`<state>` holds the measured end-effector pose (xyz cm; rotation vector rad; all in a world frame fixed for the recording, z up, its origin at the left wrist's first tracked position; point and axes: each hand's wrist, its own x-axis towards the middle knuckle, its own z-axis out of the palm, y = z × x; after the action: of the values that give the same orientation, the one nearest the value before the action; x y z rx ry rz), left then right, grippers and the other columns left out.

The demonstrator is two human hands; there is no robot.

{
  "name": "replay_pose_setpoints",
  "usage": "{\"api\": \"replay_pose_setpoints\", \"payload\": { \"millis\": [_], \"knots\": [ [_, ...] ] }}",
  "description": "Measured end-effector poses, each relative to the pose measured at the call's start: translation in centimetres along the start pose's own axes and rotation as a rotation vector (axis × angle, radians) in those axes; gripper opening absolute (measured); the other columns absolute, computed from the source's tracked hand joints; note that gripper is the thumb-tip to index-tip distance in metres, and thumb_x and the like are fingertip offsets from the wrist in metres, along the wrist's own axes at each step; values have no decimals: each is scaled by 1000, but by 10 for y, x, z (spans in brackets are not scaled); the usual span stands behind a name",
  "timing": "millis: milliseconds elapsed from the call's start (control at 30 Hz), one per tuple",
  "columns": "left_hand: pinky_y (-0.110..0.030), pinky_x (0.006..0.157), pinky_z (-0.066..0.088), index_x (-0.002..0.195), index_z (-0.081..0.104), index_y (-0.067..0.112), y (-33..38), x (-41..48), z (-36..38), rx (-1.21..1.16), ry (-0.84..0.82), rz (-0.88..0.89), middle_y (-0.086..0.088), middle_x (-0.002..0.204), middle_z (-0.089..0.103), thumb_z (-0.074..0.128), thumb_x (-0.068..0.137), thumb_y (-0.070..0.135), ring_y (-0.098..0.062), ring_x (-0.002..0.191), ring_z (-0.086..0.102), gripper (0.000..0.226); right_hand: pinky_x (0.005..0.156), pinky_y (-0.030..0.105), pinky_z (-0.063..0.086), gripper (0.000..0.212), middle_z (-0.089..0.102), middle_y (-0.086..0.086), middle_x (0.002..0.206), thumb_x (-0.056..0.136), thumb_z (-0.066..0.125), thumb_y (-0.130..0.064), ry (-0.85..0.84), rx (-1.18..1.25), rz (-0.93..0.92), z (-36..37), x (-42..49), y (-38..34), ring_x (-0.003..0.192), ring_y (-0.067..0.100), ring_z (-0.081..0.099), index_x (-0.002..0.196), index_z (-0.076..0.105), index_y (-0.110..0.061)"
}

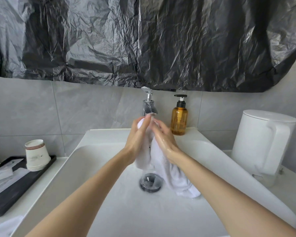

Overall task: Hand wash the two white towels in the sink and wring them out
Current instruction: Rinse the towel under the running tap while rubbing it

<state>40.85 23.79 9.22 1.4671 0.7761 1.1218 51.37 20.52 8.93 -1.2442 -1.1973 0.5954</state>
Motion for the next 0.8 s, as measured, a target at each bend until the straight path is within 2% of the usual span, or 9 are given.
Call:
{"api": "replay_pose_setpoints", "payload": {
  "millis": [100, 200, 367, 467, 533, 600, 667, 733, 800],
  "knots": [
    [-33, 85, 49, 108, 56, 21, -7, -1, 11, 72, 156, 30, 0, 101, 66, 40, 93, 66, -12, 93, 63, 50, 75, 29, 46, 37, 63, -10, 83, 93, 46, -59, 142, -152, -24, 4, -3, 2, 86, 15, 61, 91, 61, -26],
    [-50, 88, 52, 93, 57, 21, -10, 0, 12, 114, 191, 51, -4, 91, 68, 44, 81, 72, -26, 91, 66, 54, 78, 35, 49, 41, 66, -3, 84, 92, 45, -60, 170, -255, -25, 3, -5, -1, 88, 22, 62, 84, 59, -22],
    [-39, 79, 46, 67, 56, 17, -3, -3, 9, 374, 343, 140, -1, 73, 61, 43, 90, 51, -32, 90, 60, 43, 78, 37, 46, 44, 70, 8, 90, 98, 45, -46, 175, -342, -118, 2, 1, -1, 90, 29, 62, 86, 69, -12],
    [-38, 70, 43, 62, 54, 16, 2, -6, 4, 541, 307, 117, -6, 70, 60, 34, 84, 57, -34, 83, 57, 50, 69, 38, 41, 37, 67, 18, 96, 103, 33, -32, 99, -727, -220, -3, 3, -4, 91, 36, 62, 93, 63, -11],
    [-36, 70, 41, 67, 56, 15, 2, -2, -1, 653, 275, 81, -10, 75, 62, 35, 90, 57, -36, 85, 56, 52, 65, 37, 38, 40, 65, 16, 91, 102, 26, -40, 28, -848, -229, -14, 0, -8, 87, 37, 60, 87, 57, -19],
    [-36, 77, 43, 80, 60, 16, 2, 4, -5, 620, 235, 58, -12, 91, 67, 39, 94, 59, -34, 94, 59, 50, 72, 39, 43, 45, 63, 4, 89, 97, 27, -57, -100, -706, -148, -24, 1, -7, 86, 28, 59, 85, 54, -24],
    [-34, 82, 44, 102, 60, 12, 3, 9, -7, 376, 182, 24, -9, 106, 66, 43, 93, 64, -26, 101, 61, 55, 82, 32, 44, 46, 63, -12, 101, 89, 37, -70, -234, -460, -71, -26, 4, -4, 95, 12, 58, 99, 59, -31],
    [-30, 77, 47, 107, 59, 8, 6, 11, -8, 211, 129, -33, -5, 102, 65, 40, 91, 67, -20, 95, 62, 64, 69, 21, 36, 39, 52, -19, 81, 84, 55, -68, -274, -293, -18, -26, 2, -8, 76, 0, 49, 83, 58, -29],
    [-28, 71, 44, 98, 57, 9, 8, 14, -11, 228, 88, -51, -5, 89, 59, 35, 89, 73, -18, 84, 59, 68, 57, 25, 27, 39, 37, -13, 65, 84, 68, -50, -258, -242, -3, -27, 4, -12, 62, 6, 38, 65, 45, -26]
  ]
}}
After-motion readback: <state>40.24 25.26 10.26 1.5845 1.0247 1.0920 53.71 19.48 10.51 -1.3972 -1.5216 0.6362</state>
